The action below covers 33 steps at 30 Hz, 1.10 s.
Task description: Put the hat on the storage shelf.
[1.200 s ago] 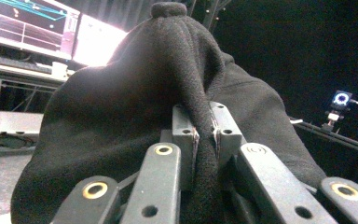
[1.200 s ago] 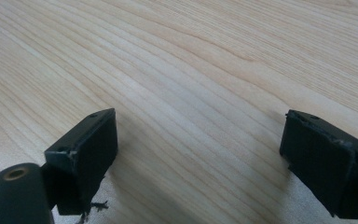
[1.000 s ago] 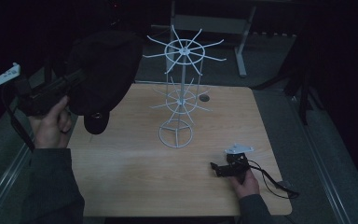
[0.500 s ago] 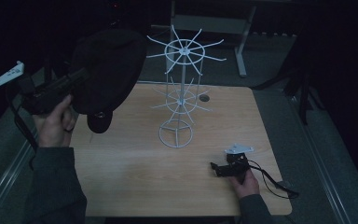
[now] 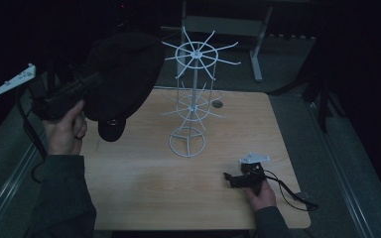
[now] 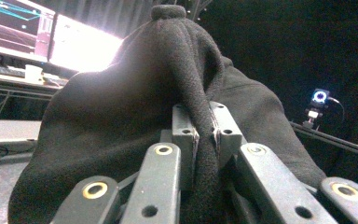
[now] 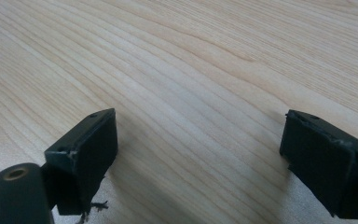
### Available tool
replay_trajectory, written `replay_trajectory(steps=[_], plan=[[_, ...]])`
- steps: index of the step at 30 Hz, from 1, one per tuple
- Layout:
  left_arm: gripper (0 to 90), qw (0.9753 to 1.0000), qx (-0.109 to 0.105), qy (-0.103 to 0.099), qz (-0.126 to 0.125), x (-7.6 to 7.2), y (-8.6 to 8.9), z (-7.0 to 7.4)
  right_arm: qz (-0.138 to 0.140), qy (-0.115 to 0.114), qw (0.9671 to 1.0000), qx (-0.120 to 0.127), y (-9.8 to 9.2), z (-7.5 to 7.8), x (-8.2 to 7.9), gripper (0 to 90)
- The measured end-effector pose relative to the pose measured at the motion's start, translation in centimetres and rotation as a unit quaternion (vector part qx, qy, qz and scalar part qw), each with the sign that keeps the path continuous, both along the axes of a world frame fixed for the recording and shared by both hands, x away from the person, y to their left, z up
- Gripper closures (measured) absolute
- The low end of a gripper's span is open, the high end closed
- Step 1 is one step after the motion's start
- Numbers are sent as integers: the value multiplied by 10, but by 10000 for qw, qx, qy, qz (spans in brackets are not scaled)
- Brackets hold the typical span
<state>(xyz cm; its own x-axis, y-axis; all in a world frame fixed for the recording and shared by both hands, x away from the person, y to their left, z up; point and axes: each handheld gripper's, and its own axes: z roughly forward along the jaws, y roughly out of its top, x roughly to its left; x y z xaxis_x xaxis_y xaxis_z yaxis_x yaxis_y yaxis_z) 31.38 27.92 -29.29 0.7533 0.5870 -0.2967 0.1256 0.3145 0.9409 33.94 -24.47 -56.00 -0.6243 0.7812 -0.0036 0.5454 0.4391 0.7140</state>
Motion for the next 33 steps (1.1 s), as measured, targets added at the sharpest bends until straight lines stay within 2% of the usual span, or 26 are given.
replay_trajectory(steps=[22, 27, 33], plan=[[840, 9994, 270, 148, -167, 11, -21, -4, 1, 1, 10000, -1, 0, 0, 0, 109], [838, 9983, 460, 292, -213, 16, -28, -12, 0, 2, 10000, -1, 0, 0, 0, 109], [835, 9968, 579, 484, -244, 21, -31, -21, 0, -3, 10000, -1, 0, 0, 0, 109]])
